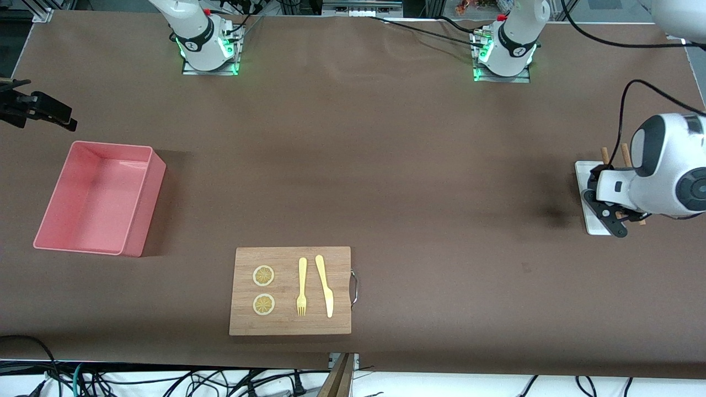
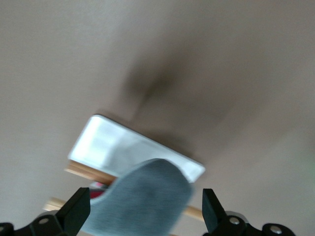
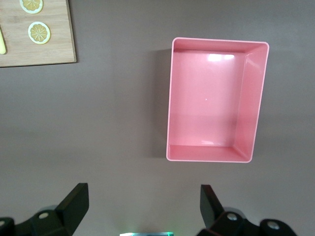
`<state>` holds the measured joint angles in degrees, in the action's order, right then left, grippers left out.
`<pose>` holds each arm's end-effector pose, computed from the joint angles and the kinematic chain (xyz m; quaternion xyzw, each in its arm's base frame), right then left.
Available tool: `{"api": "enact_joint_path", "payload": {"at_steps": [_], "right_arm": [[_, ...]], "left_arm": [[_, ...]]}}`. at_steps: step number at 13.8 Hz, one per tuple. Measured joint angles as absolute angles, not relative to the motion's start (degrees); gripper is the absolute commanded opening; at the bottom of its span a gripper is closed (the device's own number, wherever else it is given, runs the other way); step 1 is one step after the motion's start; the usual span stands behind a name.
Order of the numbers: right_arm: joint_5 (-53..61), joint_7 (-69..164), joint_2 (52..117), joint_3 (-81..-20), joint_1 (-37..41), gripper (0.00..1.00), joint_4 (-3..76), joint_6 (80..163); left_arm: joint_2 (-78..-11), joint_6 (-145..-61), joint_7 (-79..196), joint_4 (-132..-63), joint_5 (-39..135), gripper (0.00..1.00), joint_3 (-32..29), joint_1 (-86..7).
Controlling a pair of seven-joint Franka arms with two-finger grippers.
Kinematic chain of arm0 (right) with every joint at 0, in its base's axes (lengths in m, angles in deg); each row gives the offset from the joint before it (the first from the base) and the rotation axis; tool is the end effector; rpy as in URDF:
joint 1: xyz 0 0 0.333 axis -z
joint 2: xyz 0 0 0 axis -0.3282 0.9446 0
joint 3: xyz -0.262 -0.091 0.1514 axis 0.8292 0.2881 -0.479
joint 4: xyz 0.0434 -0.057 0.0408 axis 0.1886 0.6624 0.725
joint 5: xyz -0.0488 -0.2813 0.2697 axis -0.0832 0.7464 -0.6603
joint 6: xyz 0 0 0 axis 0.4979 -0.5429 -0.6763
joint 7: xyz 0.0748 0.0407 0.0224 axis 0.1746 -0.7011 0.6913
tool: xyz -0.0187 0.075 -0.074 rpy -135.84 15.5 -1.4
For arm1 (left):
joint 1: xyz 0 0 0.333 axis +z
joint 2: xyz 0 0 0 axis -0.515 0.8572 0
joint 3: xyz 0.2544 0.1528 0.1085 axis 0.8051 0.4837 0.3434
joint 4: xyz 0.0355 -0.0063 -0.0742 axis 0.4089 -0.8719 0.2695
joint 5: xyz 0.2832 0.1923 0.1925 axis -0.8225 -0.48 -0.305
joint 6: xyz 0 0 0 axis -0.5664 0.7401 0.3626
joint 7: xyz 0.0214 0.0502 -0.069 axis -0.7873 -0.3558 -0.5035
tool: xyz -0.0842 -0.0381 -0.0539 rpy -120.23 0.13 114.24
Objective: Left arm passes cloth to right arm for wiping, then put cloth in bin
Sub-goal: 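Close the left gripper on the grey cloth's edge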
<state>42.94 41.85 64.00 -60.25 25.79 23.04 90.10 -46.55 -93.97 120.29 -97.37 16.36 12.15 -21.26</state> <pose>0.5574 -0.0253 0.6270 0.9990 -0.0232 -0.0362 0.0155 0.6209 0.0895 0.3274 -0.8485 0.4868 0.1945 0.0722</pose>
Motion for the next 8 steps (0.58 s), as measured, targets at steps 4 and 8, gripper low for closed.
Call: {"api": "enact_joint_path", "payload": {"at_steps": [4,8], "right_arm": [[42.9,41.8,64.0,-60.3,25.8,1.00,23.0,90.1],[42.9,41.8,64.4,-60.3,25.8,1.00,23.0,90.1]], "left_arm": [[-46.4,-106.3,122.1,-104.7,7.6,1.00,12.1,-20.2],[-46.4,-107.9,125.3,-106.7,7.1,0.91,12.1,-19.1]]}}
